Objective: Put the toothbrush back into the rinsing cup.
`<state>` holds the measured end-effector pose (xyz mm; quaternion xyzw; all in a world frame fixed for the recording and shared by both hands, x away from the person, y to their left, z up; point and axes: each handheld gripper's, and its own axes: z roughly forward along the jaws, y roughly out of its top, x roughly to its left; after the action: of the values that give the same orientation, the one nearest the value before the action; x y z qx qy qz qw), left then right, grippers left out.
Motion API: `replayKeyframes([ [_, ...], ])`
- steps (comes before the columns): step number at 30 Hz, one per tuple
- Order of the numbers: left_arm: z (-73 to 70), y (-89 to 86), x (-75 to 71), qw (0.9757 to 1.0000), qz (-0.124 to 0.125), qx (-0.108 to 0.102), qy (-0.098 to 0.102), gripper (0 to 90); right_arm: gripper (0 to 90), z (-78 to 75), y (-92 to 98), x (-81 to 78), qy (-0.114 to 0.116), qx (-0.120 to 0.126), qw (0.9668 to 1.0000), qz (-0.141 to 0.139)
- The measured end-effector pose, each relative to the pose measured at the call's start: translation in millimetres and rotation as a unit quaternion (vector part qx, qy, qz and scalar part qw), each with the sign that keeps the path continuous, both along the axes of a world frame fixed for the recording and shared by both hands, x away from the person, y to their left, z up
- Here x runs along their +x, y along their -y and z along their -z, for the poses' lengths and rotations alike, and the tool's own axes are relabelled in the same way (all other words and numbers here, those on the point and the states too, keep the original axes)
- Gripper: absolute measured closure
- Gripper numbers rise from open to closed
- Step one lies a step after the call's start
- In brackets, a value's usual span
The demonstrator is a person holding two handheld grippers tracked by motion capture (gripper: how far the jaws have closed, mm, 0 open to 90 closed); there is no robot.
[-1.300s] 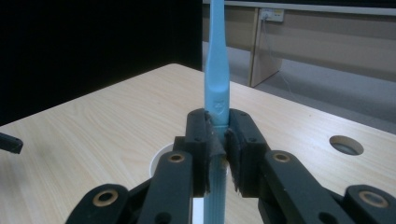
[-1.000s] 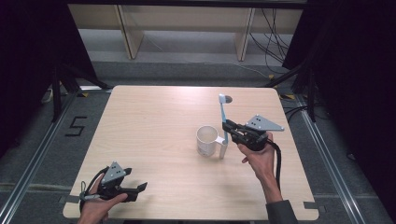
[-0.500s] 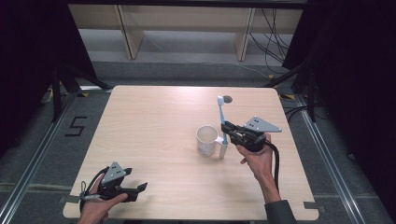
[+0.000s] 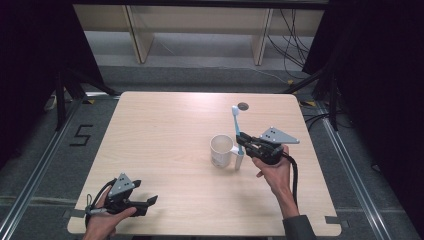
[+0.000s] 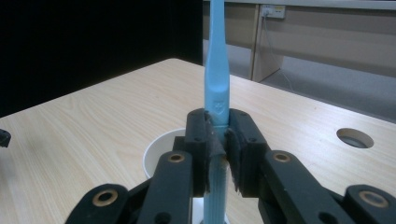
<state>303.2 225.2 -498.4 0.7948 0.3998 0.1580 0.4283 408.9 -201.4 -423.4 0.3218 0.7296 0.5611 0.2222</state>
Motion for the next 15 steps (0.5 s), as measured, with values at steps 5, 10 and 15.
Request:
replayKeyframes([
  [5,-0.2,0.0,0.0,1.0,0.0,0.001,0.0,16.8,79.0,2.3,1.6,-4.1,-0.012,0.004,0.9999,0.01],
  [10,-0.3,0.1,-0.3,1.0,0.002,0.005,0.0,16.7,79.0,5.5,2.7,-4.2,-0.006,-0.005,0.9999,0.01],
  [15,-0.5,-0.4,0.0,1.0,0.003,0.004,-0.001,16.7,78.9,9.1,3.0,-5.2,-0.013,-0.005,0.9999,0.007],
])
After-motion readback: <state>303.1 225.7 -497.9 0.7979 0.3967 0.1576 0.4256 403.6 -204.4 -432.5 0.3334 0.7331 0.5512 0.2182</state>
